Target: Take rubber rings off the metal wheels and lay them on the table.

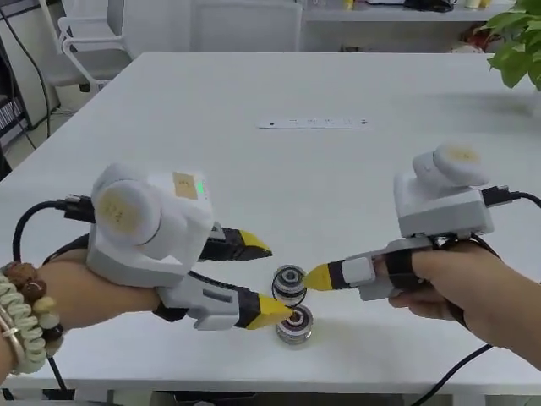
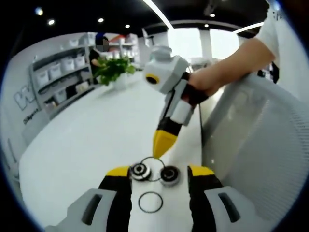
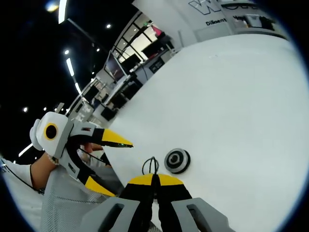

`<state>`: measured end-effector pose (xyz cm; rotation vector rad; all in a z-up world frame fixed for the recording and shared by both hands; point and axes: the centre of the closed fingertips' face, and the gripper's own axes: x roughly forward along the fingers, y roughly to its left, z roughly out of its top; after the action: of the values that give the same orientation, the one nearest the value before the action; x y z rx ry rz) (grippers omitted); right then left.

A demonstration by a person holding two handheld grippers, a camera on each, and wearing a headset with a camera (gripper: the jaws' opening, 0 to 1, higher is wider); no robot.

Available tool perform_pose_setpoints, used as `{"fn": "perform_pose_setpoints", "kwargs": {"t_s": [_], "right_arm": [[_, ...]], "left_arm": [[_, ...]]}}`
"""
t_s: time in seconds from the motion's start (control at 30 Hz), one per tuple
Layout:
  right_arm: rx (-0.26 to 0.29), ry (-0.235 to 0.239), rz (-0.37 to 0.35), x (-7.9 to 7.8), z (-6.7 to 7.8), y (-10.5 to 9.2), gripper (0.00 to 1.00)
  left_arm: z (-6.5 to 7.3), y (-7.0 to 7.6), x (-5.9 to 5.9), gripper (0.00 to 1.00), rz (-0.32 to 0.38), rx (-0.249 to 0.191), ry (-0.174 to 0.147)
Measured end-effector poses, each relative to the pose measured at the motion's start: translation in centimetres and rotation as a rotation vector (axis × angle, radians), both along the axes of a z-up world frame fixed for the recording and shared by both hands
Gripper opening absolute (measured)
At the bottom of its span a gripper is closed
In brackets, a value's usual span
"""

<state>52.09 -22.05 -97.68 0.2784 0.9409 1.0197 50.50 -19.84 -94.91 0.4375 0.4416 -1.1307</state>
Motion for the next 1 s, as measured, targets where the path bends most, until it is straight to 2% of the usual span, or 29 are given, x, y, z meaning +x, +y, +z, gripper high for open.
{"fn": "perform_pose_setpoints", "kwargs": {"t_s": [0.1, 0.17, 0.23, 0.3, 0.33, 0.4, 0.47, 0.57, 0.63, 0.67, 0.73, 0.83, 0.93, 1.0], "right_arm": [[0.017, -0.004, 0.004, 0.0, 0.4, 0.4, 0.00], [0.027, -0.005, 0.008, -0.1, 0.6, 0.7, 0.00], [0.029, -0.010, 0.014, -0.2, 0.7, 0.9, 0.00], [0.034, -0.010, 0.017, -0.3, 0.8, 1.0, 0.00], [0.036, -0.009, 0.019, -0.3, 0.8, 1.0, 0.00], [0.040, -0.009, 0.023, -0.4, 0.9, 1.2, 0.00], [0.047, -0.009, 0.027, -0.4, 1.0, 1.4, 0.00], [0.059, -0.009, 0.037, -0.6, 1.3, 1.8, 0.00], [0.063, -0.008, 0.046, -0.8, 1.4, 2.0, 0.00], [0.063, -0.008, 0.048, -0.9, 1.4, 2.1, 0.00], [0.065, -0.008, 0.060, -1.1, 1.4, 2.4, 0.00], [0.070, -0.004, 0.072, -1.4, 1.4, 2.7, 0.00], [0.067, -0.004, 0.087, -1.7, 1.3, 2.9, 0.00], [0.068, -0.003, 0.092, -1.7, 1.3, 3.0, 0.00]], "left_arm": [[0.0, 0.8, -0.1, 0.49, -0.002, 0.019, -0.027], [0.2, 1.2, 0.0, 0.50, 0.010, 0.014, -0.022], [0.8, 1.5, -0.1, 0.53, 0.031, -0.021, -0.013], [1.7, 1.9, -0.1, 0.57, 0.049, -0.047, -0.033], [2.2, 2.1, 0.0, 0.58, 0.065, -0.075, -0.038], [2.7, 2.4, -0.4, 0.63, 0.083, -0.124, -0.007], [2.8, 3.3, -0.6, 0.67, 0.111, -0.147, 0.012], [2.9, 4.7, -0.5, 0.70, 0.151, -0.146, -0.002], [3.1, 5.2, -0.3, 0.71, 0.180, -0.161, -0.006], [3.1, 5.3, -0.3, 0.72, 0.192, -0.172, 0.002], [2.8, 5.5, -0.5, 0.74, 0.191, -0.166, 0.007], [2.1, 6.0, -0.4, 0.74, 0.200, -0.137, 0.003], [2.0, 6.4, -0.3, 0.75, 0.217, -0.164, 0.023], [1.8, 6.4, -0.3, 0.76, 0.220, -0.161, 0.028]]}}
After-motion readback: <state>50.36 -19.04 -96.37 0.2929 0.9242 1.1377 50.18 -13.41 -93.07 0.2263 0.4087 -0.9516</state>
